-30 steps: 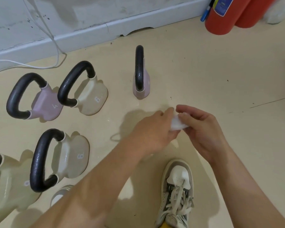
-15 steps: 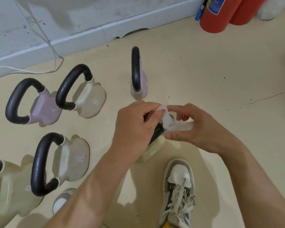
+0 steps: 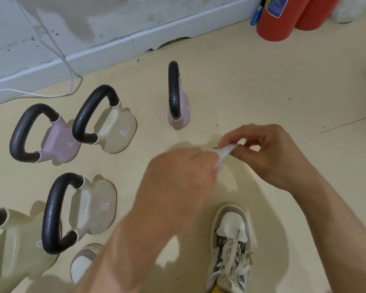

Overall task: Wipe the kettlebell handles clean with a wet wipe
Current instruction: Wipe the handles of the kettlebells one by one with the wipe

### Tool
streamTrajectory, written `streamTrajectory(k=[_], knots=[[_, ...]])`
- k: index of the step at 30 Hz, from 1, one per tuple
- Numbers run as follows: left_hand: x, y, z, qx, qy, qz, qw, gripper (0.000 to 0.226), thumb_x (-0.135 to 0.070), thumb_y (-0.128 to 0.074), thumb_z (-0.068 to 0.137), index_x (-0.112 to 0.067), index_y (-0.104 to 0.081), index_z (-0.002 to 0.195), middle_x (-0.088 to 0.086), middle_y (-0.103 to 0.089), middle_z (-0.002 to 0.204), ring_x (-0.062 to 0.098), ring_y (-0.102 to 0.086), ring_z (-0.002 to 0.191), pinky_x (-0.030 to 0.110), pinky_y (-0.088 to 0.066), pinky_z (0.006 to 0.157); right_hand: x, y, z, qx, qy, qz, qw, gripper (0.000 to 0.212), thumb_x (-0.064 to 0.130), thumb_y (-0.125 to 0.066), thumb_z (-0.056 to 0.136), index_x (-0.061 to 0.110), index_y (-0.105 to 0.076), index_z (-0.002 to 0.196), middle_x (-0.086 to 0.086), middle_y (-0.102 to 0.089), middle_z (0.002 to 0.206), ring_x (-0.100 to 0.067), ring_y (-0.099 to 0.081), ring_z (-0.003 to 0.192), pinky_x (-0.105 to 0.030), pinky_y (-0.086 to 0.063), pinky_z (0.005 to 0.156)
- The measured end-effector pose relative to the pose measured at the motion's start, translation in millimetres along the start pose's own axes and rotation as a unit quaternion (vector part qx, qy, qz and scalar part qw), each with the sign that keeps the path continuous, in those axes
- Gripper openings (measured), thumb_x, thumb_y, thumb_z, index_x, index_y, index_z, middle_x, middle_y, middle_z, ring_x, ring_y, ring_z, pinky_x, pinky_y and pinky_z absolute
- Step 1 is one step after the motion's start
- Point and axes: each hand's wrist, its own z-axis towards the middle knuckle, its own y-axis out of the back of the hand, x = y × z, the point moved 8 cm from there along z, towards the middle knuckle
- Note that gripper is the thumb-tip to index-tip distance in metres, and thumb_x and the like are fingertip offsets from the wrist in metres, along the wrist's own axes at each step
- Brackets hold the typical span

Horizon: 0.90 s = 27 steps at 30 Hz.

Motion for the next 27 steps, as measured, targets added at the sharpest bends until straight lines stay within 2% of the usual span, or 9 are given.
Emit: streamTrajectory(k=[4,6,7,9,12,15,18,23,27], knots=[[-23.9,-60.6,-25.0,0.199,0.014,0.027,0.98,0.036,-0.024,-0.091,0.051,-0.02,-0.057,0.061,-0.005,-0.047,0.045,0.015,-0.041,0.033,0.02,-0.02,0.038,-19.1,-10.4,-20.7,0.056,0.004,-0.148,0.987,0.028,0.003,-0.071,0.081,0.03,-0.076,0.086,0.025,-0.066,0.088,0.0,-0.059,0.095,-0.021,-0.046,0.087],[-25.8,-70.9,-28.9,0.247,0.037,0.038,0.968,0.031,-0.042,-0.078,0.073,-0.021,-0.056,0.074,-0.005,-0.048,0.053,0.018,-0.045,0.041,0.022,-0.02,0.041,-29.0,-27.7,-26.6,0.122,-0.003,-0.208,0.971,0.03,0.006,-0.066,0.083,0.03,-0.074,0.099,0.022,-0.066,0.101,-0.003,-0.054,0.107,-0.033,-0.045,0.096],[-20.1,-73.9,-30.8,0.255,0.058,0.049,0.964,0.028,-0.048,-0.059,0.089,-0.022,-0.052,0.082,-0.005,-0.048,0.061,0.019,-0.046,0.049,0.025,-0.023,0.042,-35.1,-34.4,-29.5,0.164,-0.031,-0.221,0.961,0.034,0.01,-0.063,0.085,0.032,-0.069,0.109,0.022,-0.062,0.11,0.0,-0.049,0.112,-0.031,-0.04,0.102],[-7.0,-58.7,-25.8,0.199,0.109,0.024,0.974,0.029,-0.043,-0.035,0.099,-0.024,-0.049,0.082,-0.007,-0.045,0.066,0.019,-0.05,0.058,0.027,-0.031,0.047,-37.5,-34.9,-30.7,0.197,-0.073,-0.177,0.962,0.038,0.015,-0.061,0.085,0.036,-0.061,0.116,0.028,-0.058,0.115,0.011,-0.047,0.111,-0.021,-0.037,0.101],[12.7,-35.9,-16.1,0.04,0.156,0.027,0.987,0.021,-0.037,-0.05,0.086,-0.022,-0.064,0.091,-0.006,-0.053,0.076,0.017,-0.053,0.069,0.028,-0.04,0.049,-20.1,-8.0,-17.1,0.061,-0.045,-0.054,0.996,0.03,0.014,-0.065,0.08,0.029,-0.06,0.105,0.021,-0.066,0.102,0.003,-0.059,0.103,-0.023,-0.049,0.085],[25.7,-70.6,-11.4,0.097,0.163,0.119,0.975,0.048,-0.035,-0.077,0.069,-0.01,-0.065,0.108,0.003,-0.064,0.084,0.021,-0.06,0.072,0.029,-0.042,0.054,-20.1,-39.6,-0.9,0.124,0.007,-0.183,0.975,0.052,0.011,-0.066,0.077,0.025,-0.05,0.125,0.017,-0.053,0.117,-0.006,-0.05,0.108,-0.027,-0.044,0.089],[30.4,-90.3,-12.9,0.11,0.18,0.154,0.965,0.04,-0.018,-0.087,0.056,-0.009,-0.065,0.088,0.001,-0.058,0.065,0.019,-0.054,0.054,0.027,-0.027,0.052,-24.9,-78.3,15.0,0.12,0.084,-0.262,0.954,0.041,-0.002,-0.058,0.065,0.016,-0.057,0.102,0.007,-0.055,0.086,-0.021,-0.054,0.078,-0.04,-0.046,0.065],[34.3,-83.4,-18.9,0.096,0.194,0.144,0.966,0.044,-0.014,-0.089,0.043,-0.012,-0.064,0.078,-0.003,-0.054,0.054,0.016,-0.05,0.044,0.026,-0.025,0.055,-35.2,-79.5,21.7,0.035,0.123,-0.173,0.977,0.024,0.009,-0.059,0.062,0.014,-0.067,0.084,0.002,-0.063,0.071,-0.021,-0.058,0.063,-0.034,-0.048,0.059],[31.3,-85.4,-4.7,0.115,0.176,0.162,0.964,0.036,-0.017,-0.086,0.044,-0.016,-0.057,0.064,-0.003,-0.052,0.05,0.017,-0.047,0.043,0.028,-0.022,0.055,-62.9,-76.3,16.9,-0.069,-0.008,-0.007,0.998,0.016,0.004,-0.059,0.066,0.007,-0.065,0.08,0.0,-0.061,0.072,-0.019,-0.057,0.068,-0.035,-0.05,0.064]])
